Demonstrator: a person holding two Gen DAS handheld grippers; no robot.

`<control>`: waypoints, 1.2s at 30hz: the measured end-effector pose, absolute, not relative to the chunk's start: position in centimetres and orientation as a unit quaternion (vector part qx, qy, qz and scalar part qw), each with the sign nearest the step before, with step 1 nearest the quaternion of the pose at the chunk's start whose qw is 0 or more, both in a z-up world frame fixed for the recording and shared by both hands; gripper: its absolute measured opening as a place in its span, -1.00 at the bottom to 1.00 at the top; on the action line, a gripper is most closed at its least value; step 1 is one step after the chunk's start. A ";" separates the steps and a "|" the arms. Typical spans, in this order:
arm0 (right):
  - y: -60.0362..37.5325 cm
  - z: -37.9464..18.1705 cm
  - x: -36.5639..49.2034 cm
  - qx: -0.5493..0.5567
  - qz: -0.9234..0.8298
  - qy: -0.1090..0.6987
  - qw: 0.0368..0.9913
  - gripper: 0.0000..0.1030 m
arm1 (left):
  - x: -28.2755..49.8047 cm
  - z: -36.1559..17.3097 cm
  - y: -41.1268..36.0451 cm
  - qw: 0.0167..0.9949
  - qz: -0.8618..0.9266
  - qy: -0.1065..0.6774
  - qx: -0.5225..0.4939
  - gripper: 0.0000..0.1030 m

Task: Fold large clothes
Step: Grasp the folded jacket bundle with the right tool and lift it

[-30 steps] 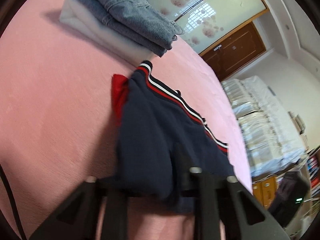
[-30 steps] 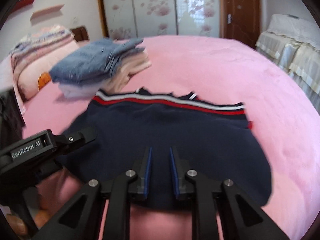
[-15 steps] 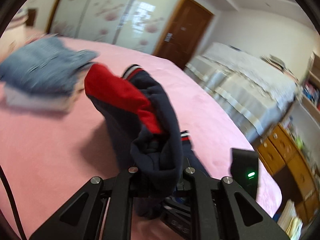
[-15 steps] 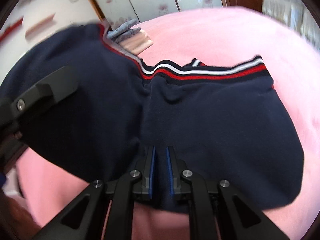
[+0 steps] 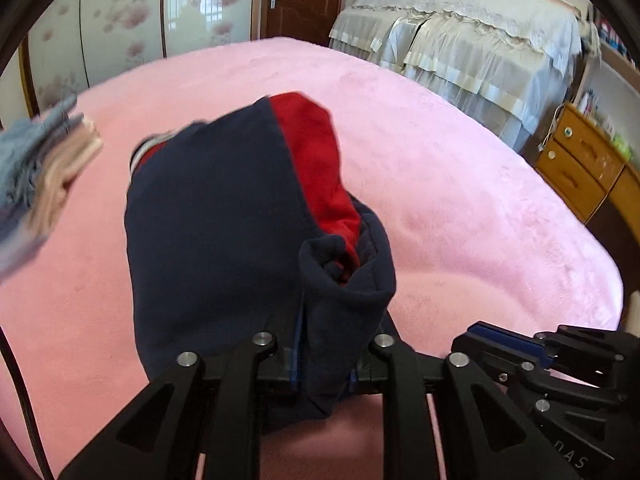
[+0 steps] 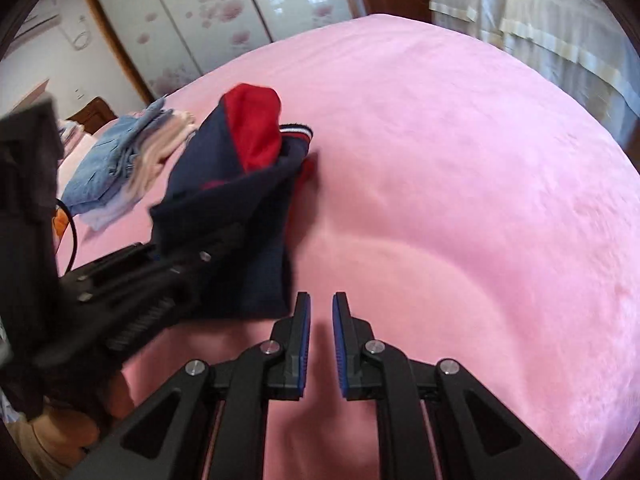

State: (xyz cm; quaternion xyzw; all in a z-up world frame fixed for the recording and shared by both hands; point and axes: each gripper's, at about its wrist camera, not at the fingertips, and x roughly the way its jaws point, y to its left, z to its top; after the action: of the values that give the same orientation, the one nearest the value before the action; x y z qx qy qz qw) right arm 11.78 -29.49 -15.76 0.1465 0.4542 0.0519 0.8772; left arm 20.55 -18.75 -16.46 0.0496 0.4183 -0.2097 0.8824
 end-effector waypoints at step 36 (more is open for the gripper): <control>-28.5 -16.2 19.3 0.405 0.254 0.408 0.777 -0.66 | 18.5 -14.6 -5.2 0.870 -0.147 0.449 -0.143 0.56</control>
State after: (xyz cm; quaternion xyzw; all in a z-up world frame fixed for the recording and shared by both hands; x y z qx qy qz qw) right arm 19.25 -28.52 -16.16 0.4053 0.4080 0.2545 0.7775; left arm 18.51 -5.19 -14.58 -0.1427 0.4487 -0.1471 0.8699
